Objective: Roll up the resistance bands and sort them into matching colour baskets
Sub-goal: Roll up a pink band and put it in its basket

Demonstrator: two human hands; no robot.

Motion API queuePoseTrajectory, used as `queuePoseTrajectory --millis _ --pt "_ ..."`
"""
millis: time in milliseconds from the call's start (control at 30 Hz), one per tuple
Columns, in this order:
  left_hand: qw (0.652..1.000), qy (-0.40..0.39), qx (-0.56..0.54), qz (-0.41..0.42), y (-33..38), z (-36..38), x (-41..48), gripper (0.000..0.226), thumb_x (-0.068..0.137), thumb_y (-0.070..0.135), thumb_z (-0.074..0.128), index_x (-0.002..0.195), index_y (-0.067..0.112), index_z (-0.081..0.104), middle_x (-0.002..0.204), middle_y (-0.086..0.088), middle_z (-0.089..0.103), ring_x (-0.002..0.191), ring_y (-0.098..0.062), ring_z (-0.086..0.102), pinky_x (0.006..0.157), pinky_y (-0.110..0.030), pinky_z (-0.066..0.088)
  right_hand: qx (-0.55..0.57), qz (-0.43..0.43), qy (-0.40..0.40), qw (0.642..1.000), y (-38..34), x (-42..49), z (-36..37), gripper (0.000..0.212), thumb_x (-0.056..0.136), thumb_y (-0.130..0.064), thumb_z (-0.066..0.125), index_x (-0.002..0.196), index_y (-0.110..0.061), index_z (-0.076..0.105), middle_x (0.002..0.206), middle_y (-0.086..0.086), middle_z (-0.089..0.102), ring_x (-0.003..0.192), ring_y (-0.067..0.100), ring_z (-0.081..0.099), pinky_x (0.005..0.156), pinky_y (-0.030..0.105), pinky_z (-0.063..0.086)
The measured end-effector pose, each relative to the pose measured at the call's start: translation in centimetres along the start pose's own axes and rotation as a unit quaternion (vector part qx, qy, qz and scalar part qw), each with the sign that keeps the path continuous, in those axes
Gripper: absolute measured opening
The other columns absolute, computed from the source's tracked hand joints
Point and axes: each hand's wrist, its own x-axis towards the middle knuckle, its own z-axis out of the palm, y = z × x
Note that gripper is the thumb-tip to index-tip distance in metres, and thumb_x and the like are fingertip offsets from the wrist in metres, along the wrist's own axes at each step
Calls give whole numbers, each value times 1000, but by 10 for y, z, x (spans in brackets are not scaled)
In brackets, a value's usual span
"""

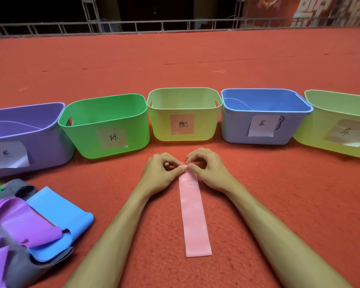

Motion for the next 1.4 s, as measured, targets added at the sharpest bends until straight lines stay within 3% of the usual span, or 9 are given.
queuePoseTrajectory --millis 100,267,467,633,800,1033,1167,1300,1400 --pt "1000 4 -16 -2 0 -1 0 12 81 22 88 85 33 84 86 14 75 76 -1 63 73 -27 50 -21 20 -12 1000 0 1 1 15 87 -28 65 90 -20 77 105 -9 71 106 15 59 97 38 46" --pt "1000 2 -16 -6 0 -1 -1 17 78 20 89 85 34 83 83 17 73 69 2 58 70 -24 47 -25 10 -19 999 3 0 1 7 90 -18 70 87 -20 76 107 -10 71 106 14 58 97 36 45" --pt "1000 -1 6 -6 0 1 0 10 78 47 82 83 38 82 88 16 73 78 -1 63 72 -24 45 -15 -5 -17 1000 3 0 -1 4 89 -18 72 91 -21 73 107 -13 69 107 11 60 97 35 46" --pt "1000 -6 -8 -5 0 0 0 14 80 23 88 87 34 84 86 16 72 76 1 60 72 -21 43 1 8 -22 1000 0 0 -1 15 81 -23 67 95 -24 72 106 -12 70 107 14 60 98 37 47" --pt "1000 -2 -31 -6 0 -1 0 19 78 16 89 86 32 84 84 15 73 72 1 58 71 -24 46 -19 24 -34 999 2 1 0 18 86 -25 63 95 -20 79 111 -10 69 109 14 58 99 39 45" --pt "1000 5 -2 -6 3 0 -1 18 81 32 87 98 33 82 80 19 74 65 0 53 65 -20 41 -5 6 -15 1000 3 0 -1 9 90 -17 71 95 -22 76 110 -14 69 109 10 60 100 35 45" --pt "1000 0 19 12 3 1 -2 7 87 38 81 94 37 82 77 17 72 64 -3 52 63 -27 42 4 -3 -7 1000 2 -1 0 10 87 -19 72 97 -21 73 106 -14 70 107 10 62 99 39 48" --pt "1000 -4 2 16 6 -1 -4 13 79 49 79 89 41 81 78 15 75 70 -17 60 66 -39 48 -3 0 -10 1000 1 0 0 16 81 -19 70 96 -23 72 103 -12 70 106 13 63 98 43 49" --pt "1000 -5 -14 16 6 0 -3 5 80 40 84 84 38 81 77 15 75 67 -5 57 66 -36 47 -8 19 -10 1000 2 1 0 19 80 -24 69 98 -21 75 106 -10 70 108 14 62 99 41 48"
